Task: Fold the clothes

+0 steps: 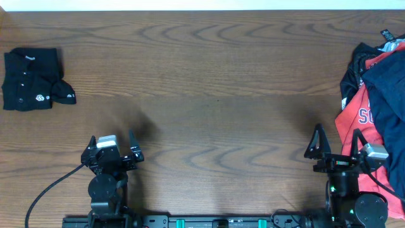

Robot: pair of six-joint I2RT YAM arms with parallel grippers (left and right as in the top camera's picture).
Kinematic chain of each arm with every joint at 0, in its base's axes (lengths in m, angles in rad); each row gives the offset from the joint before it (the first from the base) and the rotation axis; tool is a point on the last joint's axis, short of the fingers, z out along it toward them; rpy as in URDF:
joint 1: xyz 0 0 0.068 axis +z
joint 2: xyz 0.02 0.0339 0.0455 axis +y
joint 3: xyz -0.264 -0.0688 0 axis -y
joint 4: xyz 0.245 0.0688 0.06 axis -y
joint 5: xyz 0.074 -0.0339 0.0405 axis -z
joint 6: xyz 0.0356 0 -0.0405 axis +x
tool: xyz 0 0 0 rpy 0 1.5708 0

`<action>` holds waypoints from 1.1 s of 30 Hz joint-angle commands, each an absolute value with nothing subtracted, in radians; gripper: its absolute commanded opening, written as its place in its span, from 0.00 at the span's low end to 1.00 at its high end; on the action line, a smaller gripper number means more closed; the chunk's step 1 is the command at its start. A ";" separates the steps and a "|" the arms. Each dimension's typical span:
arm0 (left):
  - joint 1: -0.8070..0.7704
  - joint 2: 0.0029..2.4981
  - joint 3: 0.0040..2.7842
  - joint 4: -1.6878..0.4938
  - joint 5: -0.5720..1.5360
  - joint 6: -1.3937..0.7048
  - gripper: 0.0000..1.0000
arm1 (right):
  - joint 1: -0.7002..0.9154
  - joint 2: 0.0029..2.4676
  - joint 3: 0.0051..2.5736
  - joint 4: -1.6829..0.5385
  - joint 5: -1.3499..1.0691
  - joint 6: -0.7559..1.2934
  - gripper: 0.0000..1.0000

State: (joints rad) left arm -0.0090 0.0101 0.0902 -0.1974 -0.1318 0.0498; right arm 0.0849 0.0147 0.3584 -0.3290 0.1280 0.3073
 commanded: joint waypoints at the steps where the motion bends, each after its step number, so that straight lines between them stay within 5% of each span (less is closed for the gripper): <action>1: -0.012 0.004 0.063 -0.204 -0.146 0.056 0.98 | 0.073 0.005 0.346 -0.335 0.123 0.321 0.99; 27: -0.012 0.004 0.063 -0.204 -0.146 0.056 0.98 | 0.073 0.006 0.068 -0.223 0.069 0.336 0.99; 33: -0.012 0.004 0.063 -0.204 -0.146 0.056 0.98 | 0.090 0.005 0.066 -0.218 0.022 0.195 0.99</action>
State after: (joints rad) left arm -0.0090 0.0101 0.0902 -0.1974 -0.1318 0.0498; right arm 0.0853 0.0143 0.0719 -0.2195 0.0566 0.2817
